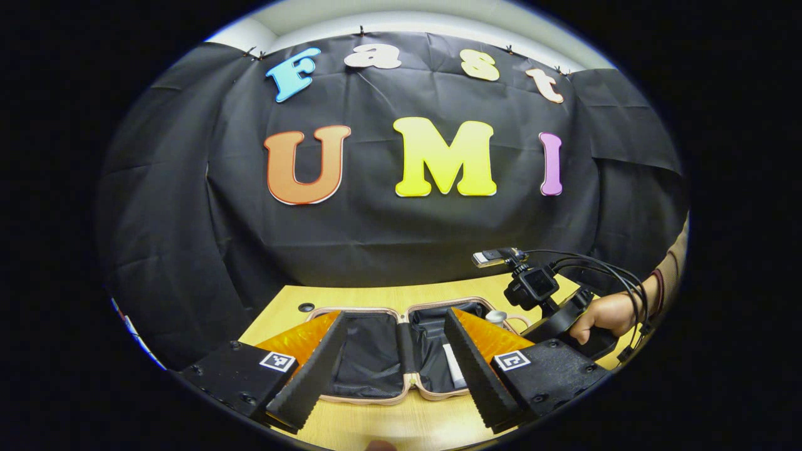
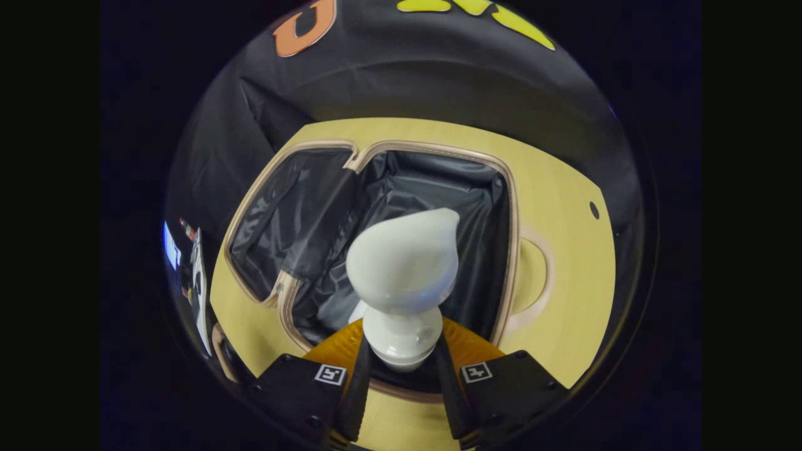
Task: First open the suitcase, pack the skin care products into it, and then close the suitcase.
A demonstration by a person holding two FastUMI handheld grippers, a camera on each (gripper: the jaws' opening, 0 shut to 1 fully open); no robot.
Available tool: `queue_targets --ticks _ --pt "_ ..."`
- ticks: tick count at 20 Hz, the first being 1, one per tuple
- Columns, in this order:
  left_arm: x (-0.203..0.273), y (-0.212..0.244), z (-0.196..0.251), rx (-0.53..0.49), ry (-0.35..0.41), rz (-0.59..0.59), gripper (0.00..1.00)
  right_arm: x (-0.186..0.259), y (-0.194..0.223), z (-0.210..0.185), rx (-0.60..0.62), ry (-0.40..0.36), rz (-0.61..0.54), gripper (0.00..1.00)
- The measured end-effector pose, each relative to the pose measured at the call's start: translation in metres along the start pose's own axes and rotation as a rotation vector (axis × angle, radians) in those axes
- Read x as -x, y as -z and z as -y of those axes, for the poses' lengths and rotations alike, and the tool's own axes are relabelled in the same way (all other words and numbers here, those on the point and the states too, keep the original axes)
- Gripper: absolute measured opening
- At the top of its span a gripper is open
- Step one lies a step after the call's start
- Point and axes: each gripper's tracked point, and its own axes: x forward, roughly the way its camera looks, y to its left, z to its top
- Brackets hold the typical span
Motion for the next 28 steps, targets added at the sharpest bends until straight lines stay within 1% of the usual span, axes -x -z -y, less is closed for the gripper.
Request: queue_targets --ticks 2,3,4,5,6,8,10,14,15,16,19,20,21,22,23,24,25,26,27,28 --pt "0.006 0.001 -0.006 0.018 -0.002 0.002 0.99 -0.004 -0.007 0.005 -0.075 0.034 -0.015 0.49" --pt "0.009 0.003 -0.012 0.026 -0.014 0.003 0.99 -0.009 -0.010 0.007 -0.143 0.061 -0.026 0.49" --pt "0.009 0.005 -0.017 0.036 -0.020 -0.001 0.99 -0.014 -0.014 0.010 -0.213 0.091 -0.035 0.47" --pt "0.011 0.006 -0.023 0.043 -0.030 -0.001 0.99 -0.019 -0.014 0.014 -0.263 0.115 -0.053 0.46" --pt "0.011 0.008 -0.028 0.054 -0.040 0.000 0.99 -0.025 -0.013 0.018 -0.302 0.140 -0.079 0.49" --pt "0.013 0.013 -0.036 0.088 -0.046 -0.010 0.99 -0.039 -0.003 0.023 -0.357 0.181 -0.149 0.49" --pt "0.013 0.018 -0.050 0.107 -0.070 -0.017 0.99 -0.048 -0.001 0.031 -0.385 0.220 -0.171 0.49" --pt "0.017 0.032 -0.074 0.144 -0.108 -0.037 0.99 -0.058 0.004 0.039 -0.393 0.243 -0.201 0.49" --pt "0.017 0.037 -0.079 0.155 -0.116 -0.048 0.99 -0.058 0.005 0.038 -0.382 0.248 -0.204 0.46" --pt "0.016 0.040 -0.082 0.165 -0.124 -0.059 0.99 -0.058 0.004 0.038 -0.368 0.253 -0.204 0.49" --pt "0.014 0.049 -0.103 0.181 -0.151 -0.081 0.99 -0.054 0.004 0.035 -0.325 0.261 -0.200 0.52" --pt "0.010 0.052 -0.112 0.185 -0.165 -0.087 0.99 -0.051 0.003 0.036 -0.305 0.264 -0.193 0.51" --pt "0.007 0.056 -0.122 0.190 -0.188 -0.101 0.99 -0.045 0.001 0.035 -0.291 0.255 -0.180 0.60" --pt "0.005 0.060 -0.133 0.193 -0.212 -0.114 0.99 -0.038 -0.004 0.033 -0.286 0.241 -0.159 0.65" --pt "0.002 0.059 -0.138 0.197 -0.215 -0.113 0.99 -0.027 -0.007 0.027 -0.284 0.216 -0.134 0.75" --pt "-0.002 0.056 -0.143 0.201 -0.219 -0.109 0.99 -0.016 -0.011 0.022 -0.272 0.195 -0.109 0.75" --pt "-0.006 0.058 -0.149 0.206 -0.224 -0.113 0.98 -0.006 -0.013 0.019 -0.251 0.182 -0.088 0.80" --pt "-0.009 0.062 -0.155 0.211 -0.228 -0.120 0.98 0.007 -0.017 0.017 -0.228 0.174 -0.065 0.80" --pt "-0.013 0.065 -0.163 0.215 -0.234 -0.124 0.98 0.020 -0.021 0.014 -0.211 0.162 -0.038 0.78" --pt "-0.018 0.070 -0.172 0.226 -0.247 -0.133 0.98 0.034 -0.026 0.011 -0.193 0.152 -0.007 0.80"
